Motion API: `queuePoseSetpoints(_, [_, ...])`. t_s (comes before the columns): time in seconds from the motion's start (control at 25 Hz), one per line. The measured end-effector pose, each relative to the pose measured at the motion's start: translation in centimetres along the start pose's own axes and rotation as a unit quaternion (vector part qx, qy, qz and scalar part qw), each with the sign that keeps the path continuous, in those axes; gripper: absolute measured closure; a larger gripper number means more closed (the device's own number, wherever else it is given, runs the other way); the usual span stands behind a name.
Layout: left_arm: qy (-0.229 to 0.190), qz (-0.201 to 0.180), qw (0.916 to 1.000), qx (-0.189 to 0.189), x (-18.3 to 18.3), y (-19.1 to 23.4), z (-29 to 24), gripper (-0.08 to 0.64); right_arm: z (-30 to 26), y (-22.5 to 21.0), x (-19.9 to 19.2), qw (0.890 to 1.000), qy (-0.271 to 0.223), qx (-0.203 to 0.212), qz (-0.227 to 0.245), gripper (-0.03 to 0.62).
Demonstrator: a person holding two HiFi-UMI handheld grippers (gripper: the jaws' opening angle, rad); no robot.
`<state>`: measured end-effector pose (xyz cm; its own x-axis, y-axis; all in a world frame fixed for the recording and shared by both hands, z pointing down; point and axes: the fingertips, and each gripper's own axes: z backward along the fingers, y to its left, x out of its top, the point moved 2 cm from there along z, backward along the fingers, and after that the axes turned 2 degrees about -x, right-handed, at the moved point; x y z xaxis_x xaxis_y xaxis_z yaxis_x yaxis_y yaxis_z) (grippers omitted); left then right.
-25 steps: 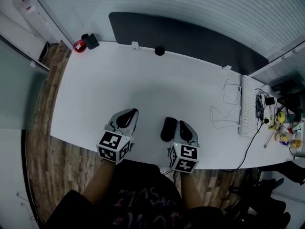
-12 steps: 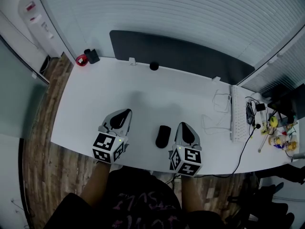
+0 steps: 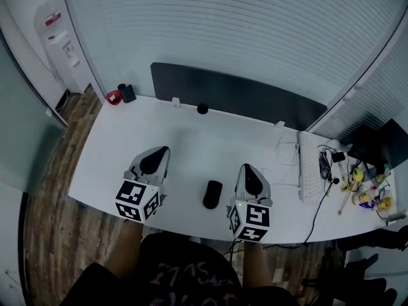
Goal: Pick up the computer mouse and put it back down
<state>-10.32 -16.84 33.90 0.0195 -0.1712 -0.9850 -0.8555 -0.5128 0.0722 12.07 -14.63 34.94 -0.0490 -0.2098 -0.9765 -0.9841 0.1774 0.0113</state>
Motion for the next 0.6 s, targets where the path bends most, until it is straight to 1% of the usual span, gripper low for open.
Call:
queuePoseSetpoints(0.12, [-0.018,-0.005,0.9998,0.002,1.5,-0.3,0.4,0.56,0.8,-0.3,1.3,1.0,-0.02,0.002,0.004,0.583])
queuePoseSetpoints(0.28, [-0.031,-0.011,0.9995,0.002,2.8,-1.0,0.8,0.56,1.7,-0.6,2.4,0.999,-0.035,0.0,0.007,0.583])
queuePoseSetpoints(0.36, [-0.034,-0.016,0.9993,0.002,3.1,-1.5,1.2,0.56,2.3,-0.8,2.7,0.999,-0.04,0.001,0.004,0.583])
queuePoseSetpoints(0.48, [-0.041,-0.024,0.9989,0.002,3.4,-2.3,1.8,0.56,3.3,-1.1,3.0,0.999,-0.046,0.005,-0.016,0.583])
queuePoseSetpoints(0.6, [-0.044,-0.027,0.9987,0.002,3.5,-3.1,2.3,0.56,4.2,-1.6,3.2,0.999,-0.052,0.002,-0.012,0.583])
